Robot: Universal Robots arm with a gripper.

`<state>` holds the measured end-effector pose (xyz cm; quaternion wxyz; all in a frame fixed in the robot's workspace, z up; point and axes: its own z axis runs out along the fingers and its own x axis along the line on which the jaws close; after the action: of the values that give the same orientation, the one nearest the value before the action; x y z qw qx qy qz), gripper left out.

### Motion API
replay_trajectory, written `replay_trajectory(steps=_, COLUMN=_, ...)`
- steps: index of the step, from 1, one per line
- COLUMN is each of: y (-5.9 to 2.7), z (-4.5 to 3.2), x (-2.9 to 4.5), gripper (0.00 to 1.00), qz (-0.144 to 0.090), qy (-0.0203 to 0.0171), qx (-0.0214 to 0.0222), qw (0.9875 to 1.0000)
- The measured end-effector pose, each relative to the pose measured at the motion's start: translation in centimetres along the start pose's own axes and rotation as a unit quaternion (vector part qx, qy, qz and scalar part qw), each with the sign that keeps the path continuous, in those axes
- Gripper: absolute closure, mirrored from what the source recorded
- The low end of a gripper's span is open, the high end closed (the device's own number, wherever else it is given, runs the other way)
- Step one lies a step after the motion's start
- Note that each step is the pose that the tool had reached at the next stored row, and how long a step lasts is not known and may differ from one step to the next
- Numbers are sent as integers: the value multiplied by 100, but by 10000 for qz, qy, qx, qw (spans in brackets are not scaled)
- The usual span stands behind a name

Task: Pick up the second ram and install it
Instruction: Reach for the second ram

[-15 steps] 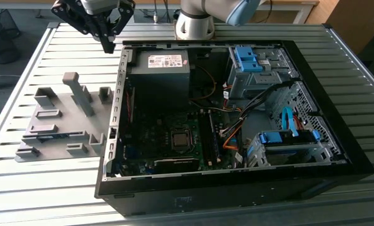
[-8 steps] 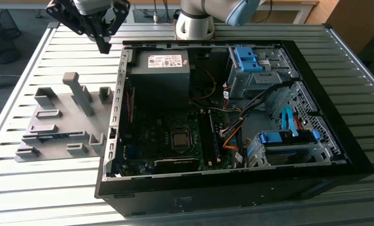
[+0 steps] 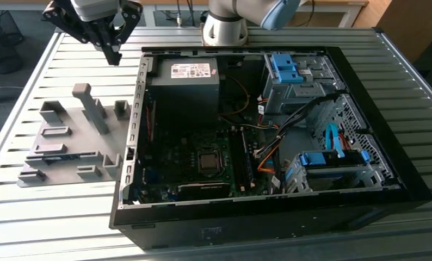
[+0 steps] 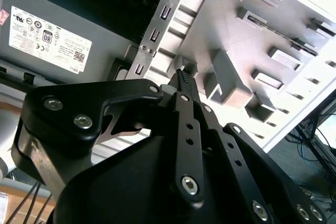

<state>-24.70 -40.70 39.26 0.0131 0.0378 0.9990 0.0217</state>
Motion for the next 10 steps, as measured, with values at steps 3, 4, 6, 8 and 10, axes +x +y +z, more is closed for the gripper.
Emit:
replay_trajectory(steps=3, y=-8, z=-1, x=50, gripper=89, qz=1, qy=0, qx=0, qw=10000)
replay_trajectory(steps=4, y=-10, z=-2, x=67, gripper=89, qz=1, qy=0, qx=0, qw=10000)
replay_trajectory(steps=6, y=-14, z=-2, x=98, gripper=89, qz=1, qy=0, qx=0, qw=10000)
replay_trajectory(steps=8, y=-17, z=-2, x=131, gripper=89, qz=0, qy=0, qx=0, qw=10000)
replay_trajectory(steps=10, y=-20, z=-3, x=166, gripper=89, qz=0, qy=0, qx=0, qw=10000)
